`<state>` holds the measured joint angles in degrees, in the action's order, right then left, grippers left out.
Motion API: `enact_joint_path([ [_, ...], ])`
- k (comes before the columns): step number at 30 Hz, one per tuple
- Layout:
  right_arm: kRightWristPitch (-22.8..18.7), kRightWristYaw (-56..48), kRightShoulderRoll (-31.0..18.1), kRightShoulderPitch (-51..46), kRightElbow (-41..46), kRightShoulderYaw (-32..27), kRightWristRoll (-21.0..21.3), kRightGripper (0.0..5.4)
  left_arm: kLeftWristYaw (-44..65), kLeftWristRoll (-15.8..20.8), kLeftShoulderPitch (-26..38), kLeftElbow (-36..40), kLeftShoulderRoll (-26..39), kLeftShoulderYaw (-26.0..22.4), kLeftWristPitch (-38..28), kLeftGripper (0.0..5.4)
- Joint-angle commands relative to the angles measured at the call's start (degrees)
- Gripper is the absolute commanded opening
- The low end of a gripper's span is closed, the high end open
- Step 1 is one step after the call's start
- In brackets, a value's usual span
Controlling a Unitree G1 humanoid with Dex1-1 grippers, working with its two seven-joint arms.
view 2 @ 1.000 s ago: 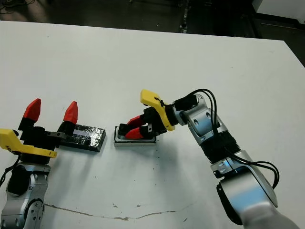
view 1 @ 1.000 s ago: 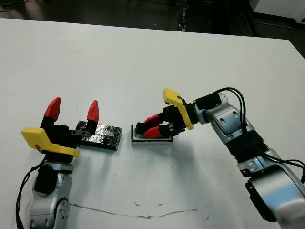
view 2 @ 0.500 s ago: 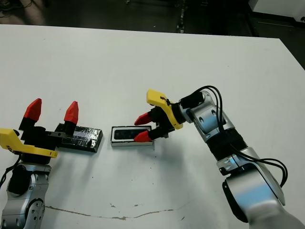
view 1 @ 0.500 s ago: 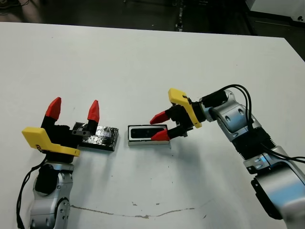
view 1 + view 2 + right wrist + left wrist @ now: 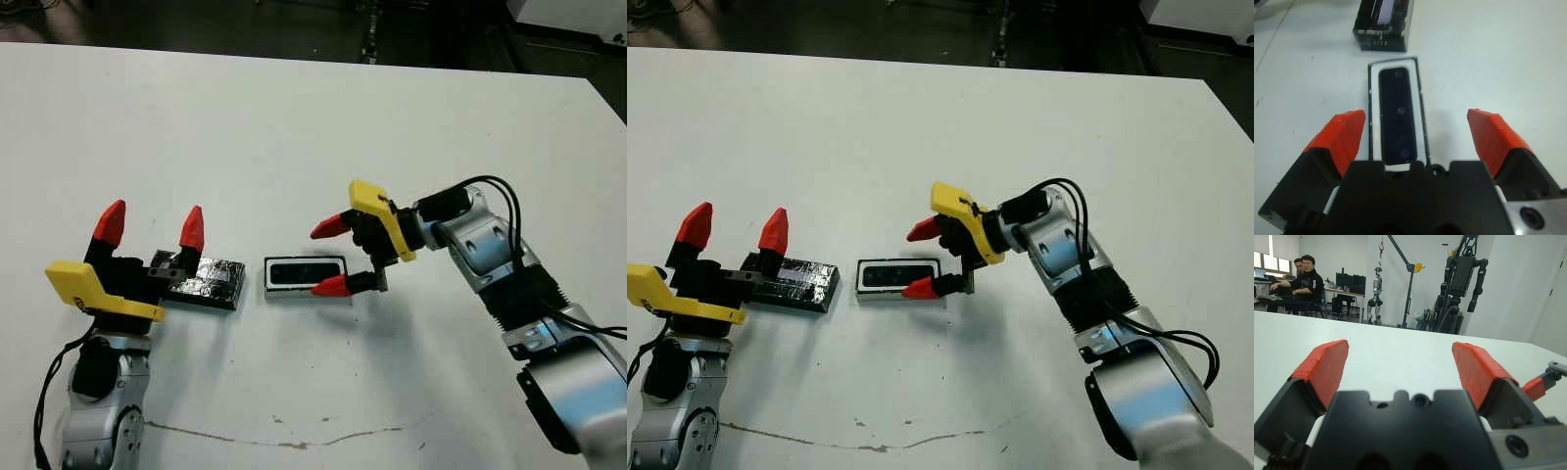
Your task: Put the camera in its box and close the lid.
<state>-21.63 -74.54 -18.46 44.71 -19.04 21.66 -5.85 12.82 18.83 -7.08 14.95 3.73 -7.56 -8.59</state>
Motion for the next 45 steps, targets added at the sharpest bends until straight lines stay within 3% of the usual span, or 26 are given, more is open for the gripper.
enact_joint_path([
  [1,0.66,0.23,-2.66,-0.75,2.20,-3.23,-1.88,5.39,-0.07,-0.09,-0.89,-0.35,-0.32,-0.05,-0.25,5.40],
  [5,-0.41,1.41,-4.81,-2.98,6.31,-9.64,-6.49,5.39,-0.08,-0.50,-1.00,-0.35,-0.04,-0.18,-0.38,5.40],
  [10,-7.85,11.66,-5.19,-12.45,19.12,-21.97,-15.54,5.39,0.22,0.13,-1.07,-0.17,0.15,-0.29,0.14,5.40],
  [18,-5.18,31.10,-0.62,-35.63,38.48,-32.99,-19.82,5.39,0.19,-1.44,-0.73,0.36,1.08,-0.39,0.16,5.40],
  [23,0.21,40.75,3.97,-46.68,43.55,-34.49,-18.10,4.98,1.13,-0.77,-0.14,0.60,1.94,-0.85,0.22,5.40],
  [26,3.08,44.08,6.01,-51.16,44.46,-34.24,-17.59,4.45,1.91,-0.34,0.44,0.62,2.66,-1.27,0.33,5.40],
  [31,5.14,50.94,9.70,-55.43,46.24,-33.40,-16.57,3.63,2.28,-3.13,1.59,1.92,6.74,-1.95,2.00,5.40],
  [37,7.71,56.16,13.64,-56.79,45.86,-31.73,-15.88,2.64,9.37,0.26,4.19,4.34,16.83,-4.55,8.14,5.40],
  [40,9.87,57.42,14.61,-57.01,45.02,-30.65,-14.66,2.13,18.55,3.55,6.97,2.73,25.35,-6.07,11.14,5.40],
  [45,12.07,58.02,15.50,-56.74,43.19,-29.65,-14.87,1.29,31.52,5.92,12.80,-0.58,37.67,-6.41,16.08,5.40],
])
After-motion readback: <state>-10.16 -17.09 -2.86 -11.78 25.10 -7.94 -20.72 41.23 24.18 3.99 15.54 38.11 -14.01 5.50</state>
